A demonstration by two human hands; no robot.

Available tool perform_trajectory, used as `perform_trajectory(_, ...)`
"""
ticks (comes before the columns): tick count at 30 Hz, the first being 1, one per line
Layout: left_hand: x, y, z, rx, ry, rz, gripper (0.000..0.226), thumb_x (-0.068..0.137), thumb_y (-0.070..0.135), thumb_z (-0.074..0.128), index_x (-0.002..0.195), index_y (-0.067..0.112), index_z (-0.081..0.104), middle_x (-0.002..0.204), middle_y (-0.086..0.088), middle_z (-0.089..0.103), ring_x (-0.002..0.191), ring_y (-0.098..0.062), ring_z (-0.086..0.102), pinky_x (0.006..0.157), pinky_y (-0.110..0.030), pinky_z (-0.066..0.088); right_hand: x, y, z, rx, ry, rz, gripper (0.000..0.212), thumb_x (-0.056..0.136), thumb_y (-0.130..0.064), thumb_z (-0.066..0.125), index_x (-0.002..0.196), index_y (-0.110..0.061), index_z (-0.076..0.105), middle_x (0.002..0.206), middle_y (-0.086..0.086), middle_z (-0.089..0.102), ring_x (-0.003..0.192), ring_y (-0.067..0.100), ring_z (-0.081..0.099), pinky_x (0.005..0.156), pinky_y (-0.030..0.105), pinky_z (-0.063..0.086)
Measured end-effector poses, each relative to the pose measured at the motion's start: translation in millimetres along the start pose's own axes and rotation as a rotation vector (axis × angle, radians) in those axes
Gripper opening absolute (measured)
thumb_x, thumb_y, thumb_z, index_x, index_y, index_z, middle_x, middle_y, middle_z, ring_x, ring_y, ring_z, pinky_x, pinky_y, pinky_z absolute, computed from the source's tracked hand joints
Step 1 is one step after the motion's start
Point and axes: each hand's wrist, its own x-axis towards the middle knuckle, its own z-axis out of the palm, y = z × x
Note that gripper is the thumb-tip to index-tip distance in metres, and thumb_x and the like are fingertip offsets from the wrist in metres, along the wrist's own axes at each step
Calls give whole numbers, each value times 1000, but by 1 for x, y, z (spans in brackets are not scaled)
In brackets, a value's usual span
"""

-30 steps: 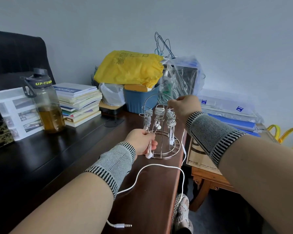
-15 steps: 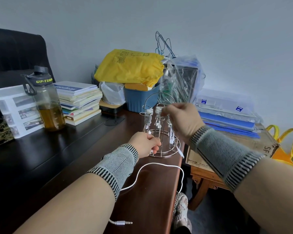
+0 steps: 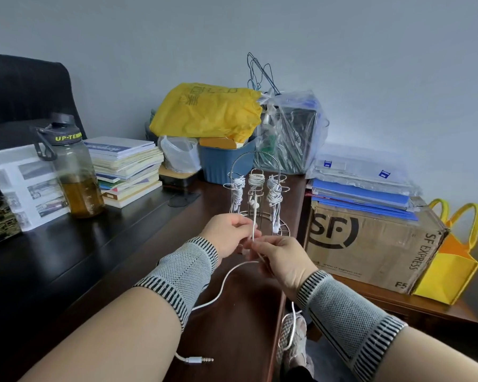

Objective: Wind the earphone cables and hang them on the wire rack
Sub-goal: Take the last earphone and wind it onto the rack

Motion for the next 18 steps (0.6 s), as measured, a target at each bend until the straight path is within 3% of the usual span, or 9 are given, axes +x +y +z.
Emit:
perform_trajectory(3,-3,7,7,-180,-81,-57,14,96,1,54,89,7,65,74,-5,74,63,-12,67,55,-23,52,-1,9,2,-214,-2,-70,23,93,-10,58,84,7,70,66,9,64,39,10,48,44,22,40)
perform_trajectory(8,-8,20,11,-349,-129,-87,31,92,-4,33,87,-1,65,73,-13,73,68,-20,73,59,-28,55,-6,20,3,-612,37,-247,27,94,-19,52,74,-7,65,66,-1,67,48,10,58,61,28,53)
perform_trajectory(15,-10,24,10,-413,-166,-134,23,97,6,42,89,3,63,66,-8,69,70,-22,71,61,-29,52,-3,28,-1,-896,111,-373,29,93,-24,49,68,-11,58,72,5,68,71,23,62,71,34,49)
perform_trajectory(18,-9,26,12,-412,-161,-137,20,95,3,47,83,8,63,60,0,58,61,-16,64,76,-36,47,-1,26,-7,-871,141,-352,33,94,-27,50,64,-15,57,70,5,68,70,22,61,69,32,49)
